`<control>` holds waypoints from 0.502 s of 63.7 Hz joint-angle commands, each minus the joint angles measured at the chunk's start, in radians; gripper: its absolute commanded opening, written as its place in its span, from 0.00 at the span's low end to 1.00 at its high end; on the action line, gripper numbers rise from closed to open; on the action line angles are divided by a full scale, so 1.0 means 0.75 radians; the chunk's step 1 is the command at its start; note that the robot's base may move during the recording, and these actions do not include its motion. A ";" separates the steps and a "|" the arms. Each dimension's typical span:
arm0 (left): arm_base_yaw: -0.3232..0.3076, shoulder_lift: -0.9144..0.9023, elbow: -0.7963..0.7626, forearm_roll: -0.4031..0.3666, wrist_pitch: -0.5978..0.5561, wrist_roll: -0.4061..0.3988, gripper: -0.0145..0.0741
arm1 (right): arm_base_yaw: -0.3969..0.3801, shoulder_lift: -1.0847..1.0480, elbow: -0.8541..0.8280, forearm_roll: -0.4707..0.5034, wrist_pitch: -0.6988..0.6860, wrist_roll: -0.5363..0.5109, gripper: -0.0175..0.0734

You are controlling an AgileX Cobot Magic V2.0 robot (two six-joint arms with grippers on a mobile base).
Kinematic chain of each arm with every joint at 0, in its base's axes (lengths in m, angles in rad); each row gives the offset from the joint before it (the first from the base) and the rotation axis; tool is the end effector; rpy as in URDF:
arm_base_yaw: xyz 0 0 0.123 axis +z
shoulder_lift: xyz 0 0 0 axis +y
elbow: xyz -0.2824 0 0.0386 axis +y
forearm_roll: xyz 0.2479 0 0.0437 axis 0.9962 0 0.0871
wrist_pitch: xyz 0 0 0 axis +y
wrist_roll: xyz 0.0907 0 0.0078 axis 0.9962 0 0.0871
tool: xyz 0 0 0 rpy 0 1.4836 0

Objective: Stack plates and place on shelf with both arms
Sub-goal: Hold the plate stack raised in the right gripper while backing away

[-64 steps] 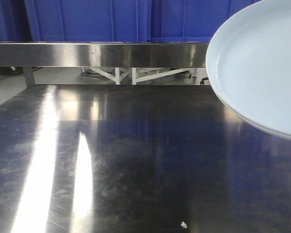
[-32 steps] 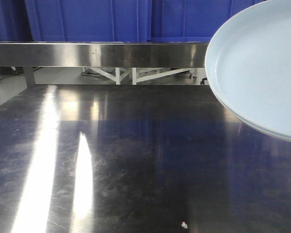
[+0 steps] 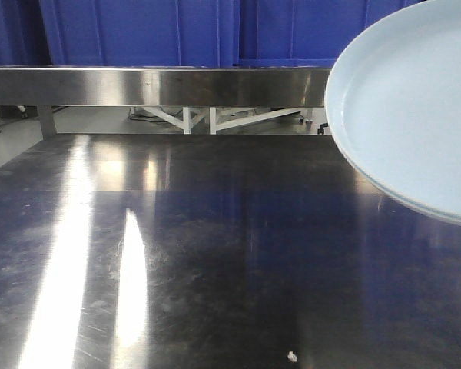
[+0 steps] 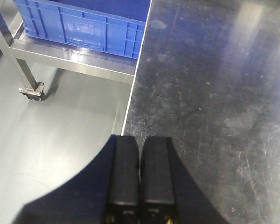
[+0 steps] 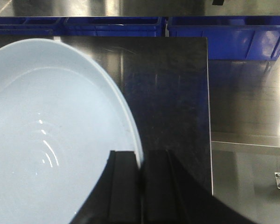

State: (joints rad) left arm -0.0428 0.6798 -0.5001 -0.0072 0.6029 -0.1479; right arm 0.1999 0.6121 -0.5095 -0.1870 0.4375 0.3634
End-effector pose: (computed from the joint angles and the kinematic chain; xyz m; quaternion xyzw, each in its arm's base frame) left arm 0.1260 -0.0058 0.2708 -0.0494 0.9044 -0.0434 0.4216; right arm 0.1229 0.0176 0.2957 0.0184 0.8454 0.0715 0.5290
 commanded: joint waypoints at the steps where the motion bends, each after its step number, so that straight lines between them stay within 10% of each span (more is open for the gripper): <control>1: -0.007 -0.004 -0.036 -0.009 -0.098 -0.008 0.26 | -0.004 -0.010 -0.041 -0.015 -0.119 -0.003 0.26; 32: -0.007 -0.004 -0.036 -0.009 -0.098 -0.008 0.26 | -0.004 -0.010 -0.041 -0.015 -0.119 -0.003 0.26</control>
State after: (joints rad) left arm -0.0428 0.6798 -0.5001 -0.0072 0.6029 -0.1479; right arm 0.1999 0.6121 -0.5095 -0.1870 0.4393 0.3634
